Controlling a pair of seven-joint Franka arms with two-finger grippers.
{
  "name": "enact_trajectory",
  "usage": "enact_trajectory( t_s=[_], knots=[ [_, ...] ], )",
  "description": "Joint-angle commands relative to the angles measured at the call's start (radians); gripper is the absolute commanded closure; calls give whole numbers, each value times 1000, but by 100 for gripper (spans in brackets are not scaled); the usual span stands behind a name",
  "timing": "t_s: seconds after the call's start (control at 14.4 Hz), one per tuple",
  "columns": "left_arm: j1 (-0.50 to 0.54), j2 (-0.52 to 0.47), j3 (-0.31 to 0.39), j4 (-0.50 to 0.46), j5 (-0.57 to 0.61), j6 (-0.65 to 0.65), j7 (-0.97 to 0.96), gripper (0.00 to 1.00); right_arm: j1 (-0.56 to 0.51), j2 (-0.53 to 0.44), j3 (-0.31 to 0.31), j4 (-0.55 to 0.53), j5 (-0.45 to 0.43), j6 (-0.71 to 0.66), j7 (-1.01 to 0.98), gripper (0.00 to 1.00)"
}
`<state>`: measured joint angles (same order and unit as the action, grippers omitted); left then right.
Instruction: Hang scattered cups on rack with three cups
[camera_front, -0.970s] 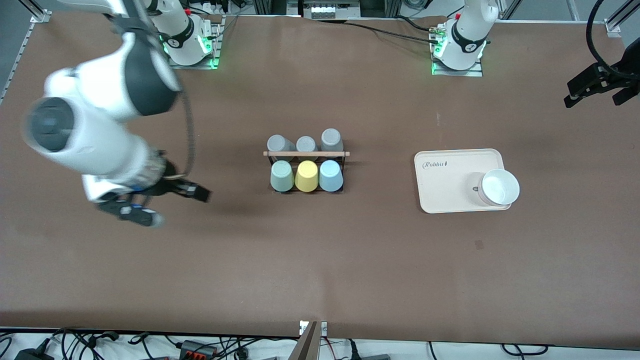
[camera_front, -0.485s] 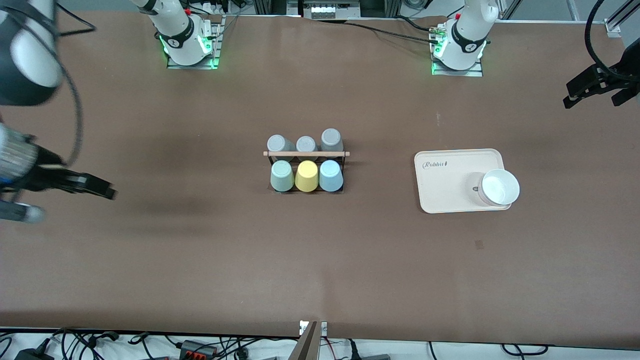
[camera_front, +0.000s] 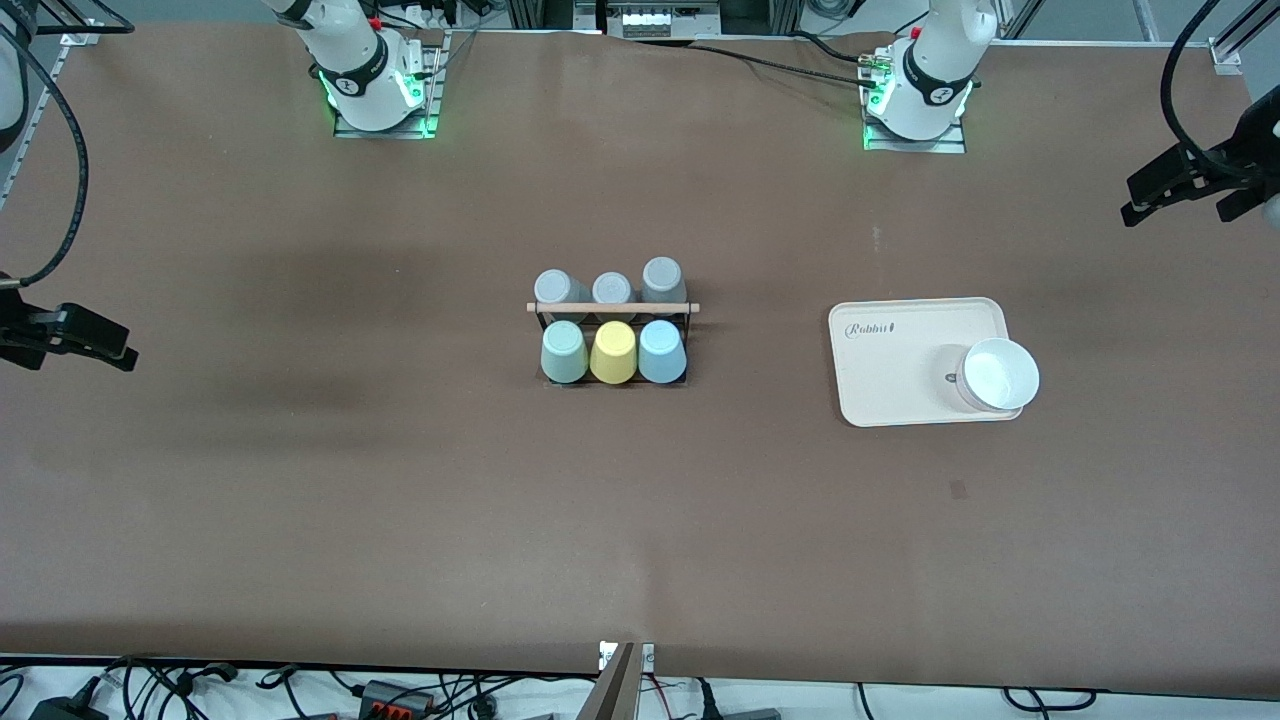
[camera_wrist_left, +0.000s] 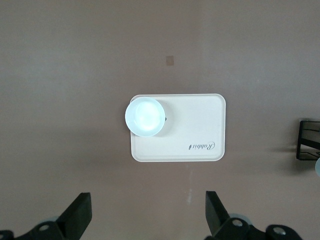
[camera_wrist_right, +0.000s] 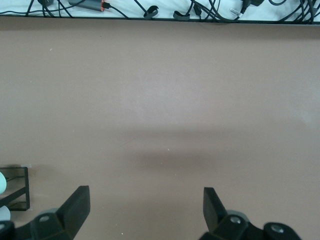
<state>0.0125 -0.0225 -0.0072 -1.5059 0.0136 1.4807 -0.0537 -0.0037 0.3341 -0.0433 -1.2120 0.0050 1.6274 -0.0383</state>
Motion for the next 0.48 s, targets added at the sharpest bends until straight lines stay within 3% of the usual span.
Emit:
enact_trajectory(
  t_s=[0.0,0.14,0.42],
  knots=[
    [-2,47,1,85,-23,-14,-6,0,-25,-50,25,-73,-14,12,-28,0],
    [1,46,1,79,-21,-19,-3,0,-24,-82,25,-116,-31,22,-28,0],
    [1,46,1,78,-21,-19,-5,0,-22,-272,26,-429,-33,181,-26,0]
  ],
)
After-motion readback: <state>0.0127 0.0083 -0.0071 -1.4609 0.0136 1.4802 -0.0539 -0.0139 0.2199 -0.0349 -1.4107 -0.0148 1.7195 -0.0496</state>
